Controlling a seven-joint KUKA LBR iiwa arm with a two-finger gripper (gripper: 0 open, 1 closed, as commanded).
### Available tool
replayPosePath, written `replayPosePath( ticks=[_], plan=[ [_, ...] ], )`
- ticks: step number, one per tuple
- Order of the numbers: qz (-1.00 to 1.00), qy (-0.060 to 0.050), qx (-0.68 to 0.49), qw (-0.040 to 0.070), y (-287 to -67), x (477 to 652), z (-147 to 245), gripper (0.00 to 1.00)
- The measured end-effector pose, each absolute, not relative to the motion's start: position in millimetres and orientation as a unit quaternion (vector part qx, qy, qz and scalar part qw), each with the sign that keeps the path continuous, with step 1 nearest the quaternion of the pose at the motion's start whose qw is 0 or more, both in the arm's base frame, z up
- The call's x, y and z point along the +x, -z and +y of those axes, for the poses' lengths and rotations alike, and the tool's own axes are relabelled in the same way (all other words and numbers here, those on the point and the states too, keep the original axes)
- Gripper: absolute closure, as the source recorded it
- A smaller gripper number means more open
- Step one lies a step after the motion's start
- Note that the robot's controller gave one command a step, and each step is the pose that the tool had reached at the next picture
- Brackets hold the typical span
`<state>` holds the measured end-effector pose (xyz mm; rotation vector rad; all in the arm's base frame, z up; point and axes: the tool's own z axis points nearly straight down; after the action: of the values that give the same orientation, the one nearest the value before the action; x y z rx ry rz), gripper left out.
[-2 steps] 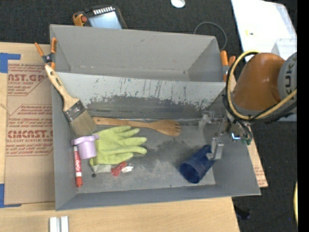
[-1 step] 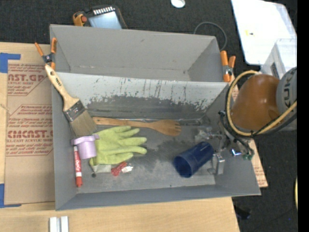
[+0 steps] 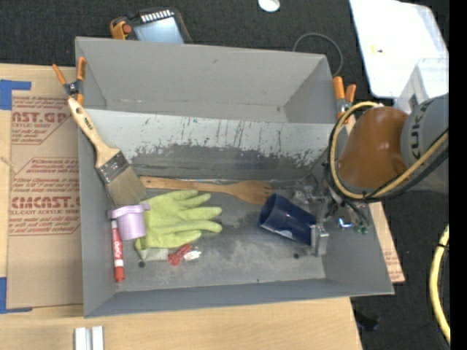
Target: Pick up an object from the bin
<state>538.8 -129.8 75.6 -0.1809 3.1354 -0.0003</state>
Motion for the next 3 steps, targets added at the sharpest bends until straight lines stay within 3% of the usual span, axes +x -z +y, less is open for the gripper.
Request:
replayPosePath(
  ticks=[1, 2, 3],
  plan=[
    [0.999, 0.001, -0.037, 0.000, -73, 535.4, -97, 0.00],
    [0.994, 0.001, 0.107, 0.004, -70, 585.7, -95, 1.00],
    [0.994, 0.001, 0.106, 0.004, -70, 585.6, -94, 1.00]
  ],
)
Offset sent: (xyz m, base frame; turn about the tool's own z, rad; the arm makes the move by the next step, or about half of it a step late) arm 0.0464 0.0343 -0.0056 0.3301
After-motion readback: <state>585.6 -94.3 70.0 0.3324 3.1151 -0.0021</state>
